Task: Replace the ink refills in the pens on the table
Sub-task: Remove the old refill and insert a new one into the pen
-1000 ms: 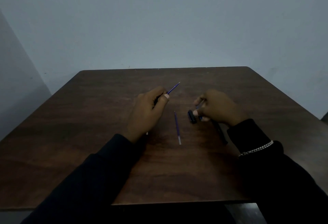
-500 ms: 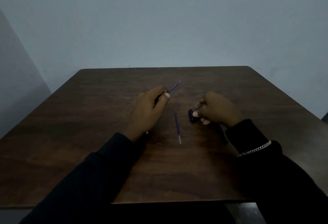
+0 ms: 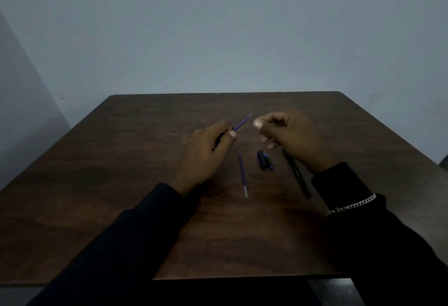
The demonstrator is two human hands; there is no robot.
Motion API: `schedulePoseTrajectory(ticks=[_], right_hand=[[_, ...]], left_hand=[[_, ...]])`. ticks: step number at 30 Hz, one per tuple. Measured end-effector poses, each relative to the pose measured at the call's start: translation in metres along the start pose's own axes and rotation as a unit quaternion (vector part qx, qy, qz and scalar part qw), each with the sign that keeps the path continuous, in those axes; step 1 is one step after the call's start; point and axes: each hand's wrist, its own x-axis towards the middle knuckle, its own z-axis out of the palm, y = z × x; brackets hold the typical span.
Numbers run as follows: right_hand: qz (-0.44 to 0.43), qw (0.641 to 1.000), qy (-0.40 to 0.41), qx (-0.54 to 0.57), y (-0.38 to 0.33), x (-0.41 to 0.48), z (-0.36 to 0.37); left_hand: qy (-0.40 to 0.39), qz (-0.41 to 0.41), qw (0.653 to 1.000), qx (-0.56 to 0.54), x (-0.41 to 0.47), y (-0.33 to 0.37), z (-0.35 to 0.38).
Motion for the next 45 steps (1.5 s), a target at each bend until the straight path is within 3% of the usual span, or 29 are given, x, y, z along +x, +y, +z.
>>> schedulePoseTrajectory(ticks=[5,15,23,28,32,39,45], right_hand=[[-0.012,0.989,-0.080,0.122,0.002,-0.001,0.010],[-0.025,0.986,-0.069,0.148,0.002,-0.005,0.017],[0.013,0.956,0.017,0.291,-0.007,0.000,0.014],[0.009,0.942,0.089,0.324,-0.005,0.000,0.003],[0.013,0.961,0.085,0.262,-0.002,0.002,0.007],[0.087,0.991,-0.068,0.069,-0.023,0.006,0.038],[0.108,0.966,-0.159,-0.174,-0.044,0.032,0.082]], left_hand=[[-0.023,0.019,1.000,-0.006,-0.003,0.006,0.000],[-0.039,0.031,0.999,-0.023,-0.003,0.008,0.002],[-0.034,0.014,0.999,-0.021,0.002,0.001,-0.004],[0.026,-0.045,0.994,-0.096,0.008,-0.010,-0.013],[0.089,-0.079,0.981,-0.153,0.014,-0.024,-0.026],[0.148,-0.112,0.973,-0.134,0.018,-0.044,-0.033],[0.162,-0.106,0.972,-0.135,0.017,-0.045,-0.035]])
